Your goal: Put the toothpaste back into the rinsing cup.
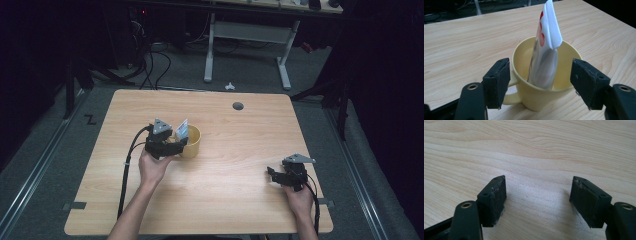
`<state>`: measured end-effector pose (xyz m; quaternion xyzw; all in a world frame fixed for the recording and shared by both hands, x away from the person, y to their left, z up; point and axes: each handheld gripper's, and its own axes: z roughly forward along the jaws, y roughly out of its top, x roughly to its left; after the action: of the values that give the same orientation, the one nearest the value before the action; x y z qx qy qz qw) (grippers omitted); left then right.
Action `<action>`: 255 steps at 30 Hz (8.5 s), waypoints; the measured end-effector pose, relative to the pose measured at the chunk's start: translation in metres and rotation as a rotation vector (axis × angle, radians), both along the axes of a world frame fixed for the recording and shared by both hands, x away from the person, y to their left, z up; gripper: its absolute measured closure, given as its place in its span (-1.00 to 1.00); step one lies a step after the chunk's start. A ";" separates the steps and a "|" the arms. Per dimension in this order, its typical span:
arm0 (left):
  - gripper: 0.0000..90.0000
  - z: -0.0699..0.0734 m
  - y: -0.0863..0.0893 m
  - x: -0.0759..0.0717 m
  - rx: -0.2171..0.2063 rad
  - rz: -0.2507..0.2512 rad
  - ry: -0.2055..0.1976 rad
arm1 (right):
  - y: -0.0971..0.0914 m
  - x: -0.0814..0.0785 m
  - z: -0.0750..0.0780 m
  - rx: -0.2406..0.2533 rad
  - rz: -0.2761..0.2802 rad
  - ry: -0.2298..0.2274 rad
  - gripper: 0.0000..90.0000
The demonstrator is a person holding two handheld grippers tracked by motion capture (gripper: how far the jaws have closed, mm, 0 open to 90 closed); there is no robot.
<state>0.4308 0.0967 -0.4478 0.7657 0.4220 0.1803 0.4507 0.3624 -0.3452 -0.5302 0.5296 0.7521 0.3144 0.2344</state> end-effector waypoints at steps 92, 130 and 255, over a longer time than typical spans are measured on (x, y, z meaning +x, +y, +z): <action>-0.24 -0.003 0.092 -0.058 -0.084 0.162 -0.043 | 0.000 0.000 0.000 0.000 -0.002 0.000 -0.34; -0.24 -0.018 0.108 -0.066 -0.102 0.209 -0.016 | 0.000 0.000 0.000 0.000 -0.002 0.000 -0.35; -0.28 -0.088 0.079 -0.056 0.088 0.269 0.127 | 0.000 0.000 0.000 0.000 -0.003 0.000 -0.34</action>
<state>0.3745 0.1760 -0.5357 0.7312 0.5400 0.2083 0.3611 0.3620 -0.3452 -0.5302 0.5306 0.7515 0.3141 0.2349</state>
